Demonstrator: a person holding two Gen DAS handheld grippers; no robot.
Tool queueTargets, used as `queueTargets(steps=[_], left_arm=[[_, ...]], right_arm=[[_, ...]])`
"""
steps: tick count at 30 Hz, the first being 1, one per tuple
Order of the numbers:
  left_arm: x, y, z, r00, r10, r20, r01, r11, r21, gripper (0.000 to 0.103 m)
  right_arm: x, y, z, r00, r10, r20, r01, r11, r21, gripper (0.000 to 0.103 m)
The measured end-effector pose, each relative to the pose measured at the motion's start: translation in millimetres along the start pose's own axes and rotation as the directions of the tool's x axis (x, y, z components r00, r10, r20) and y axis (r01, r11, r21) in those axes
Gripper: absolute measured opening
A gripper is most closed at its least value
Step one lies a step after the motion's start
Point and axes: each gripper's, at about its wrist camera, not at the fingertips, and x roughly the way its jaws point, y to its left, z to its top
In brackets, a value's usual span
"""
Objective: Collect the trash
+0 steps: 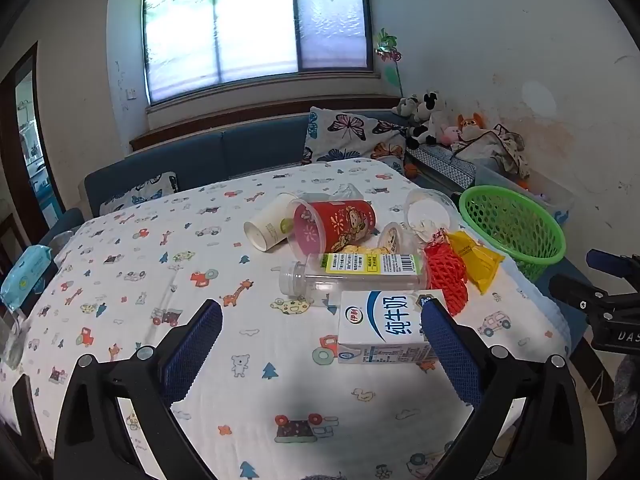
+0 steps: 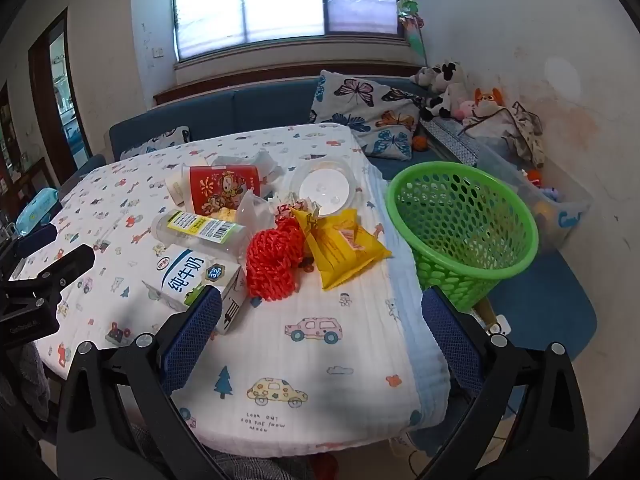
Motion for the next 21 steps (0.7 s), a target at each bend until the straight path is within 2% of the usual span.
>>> queueTargets(steps=[21], left_arm=[[-9, -4, 0, 1.000, 0.004, 0.008, -0.004, 1.000, 0.005, 0.097]], right_arm=[[0, 0, -1, 1.000, 0.007, -0.001, -0.007, 1.000, 0.007, 0.099]])
